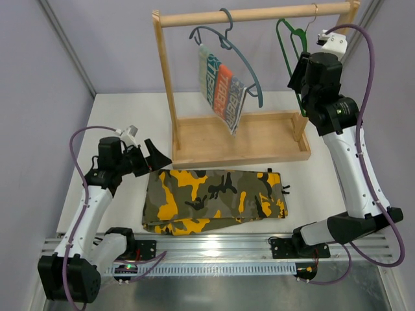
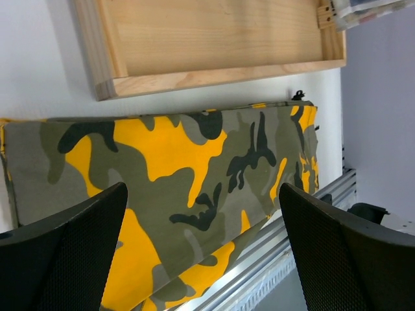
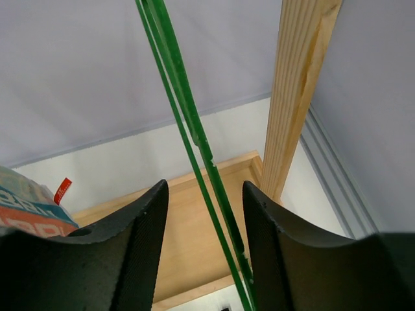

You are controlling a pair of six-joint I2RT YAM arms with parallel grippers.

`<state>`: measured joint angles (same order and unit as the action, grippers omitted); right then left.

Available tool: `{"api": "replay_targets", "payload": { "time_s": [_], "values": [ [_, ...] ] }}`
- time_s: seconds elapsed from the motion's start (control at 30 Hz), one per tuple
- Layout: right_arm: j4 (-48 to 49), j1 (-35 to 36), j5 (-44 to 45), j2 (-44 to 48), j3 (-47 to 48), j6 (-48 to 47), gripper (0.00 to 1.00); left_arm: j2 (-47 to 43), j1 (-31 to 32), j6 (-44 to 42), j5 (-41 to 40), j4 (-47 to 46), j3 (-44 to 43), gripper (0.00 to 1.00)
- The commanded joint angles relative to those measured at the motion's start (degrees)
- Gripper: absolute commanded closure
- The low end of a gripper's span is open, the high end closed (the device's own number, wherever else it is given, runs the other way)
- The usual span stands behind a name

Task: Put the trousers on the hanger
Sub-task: Grab a hanger with the right arm

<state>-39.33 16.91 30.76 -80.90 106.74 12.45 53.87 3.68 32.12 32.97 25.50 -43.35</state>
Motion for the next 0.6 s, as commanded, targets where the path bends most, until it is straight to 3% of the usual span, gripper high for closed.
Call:
{"api": "replay_targets", "payload": {
  "time_s": [0.0,0.57],
  "values": [
    [3.6,0.0,-1.0,0.7,-1.0,-4.5,0.49,-1.3,-0.2,-3.2,-3.3,3.3,-0.3,0.00],
    [6.1,-1.3,-7.6,-3.3,1.7,-2.4,0.64,-2.4,1.1,-1.9,0.1,1.1,1.0,0.02]
  ]
}}
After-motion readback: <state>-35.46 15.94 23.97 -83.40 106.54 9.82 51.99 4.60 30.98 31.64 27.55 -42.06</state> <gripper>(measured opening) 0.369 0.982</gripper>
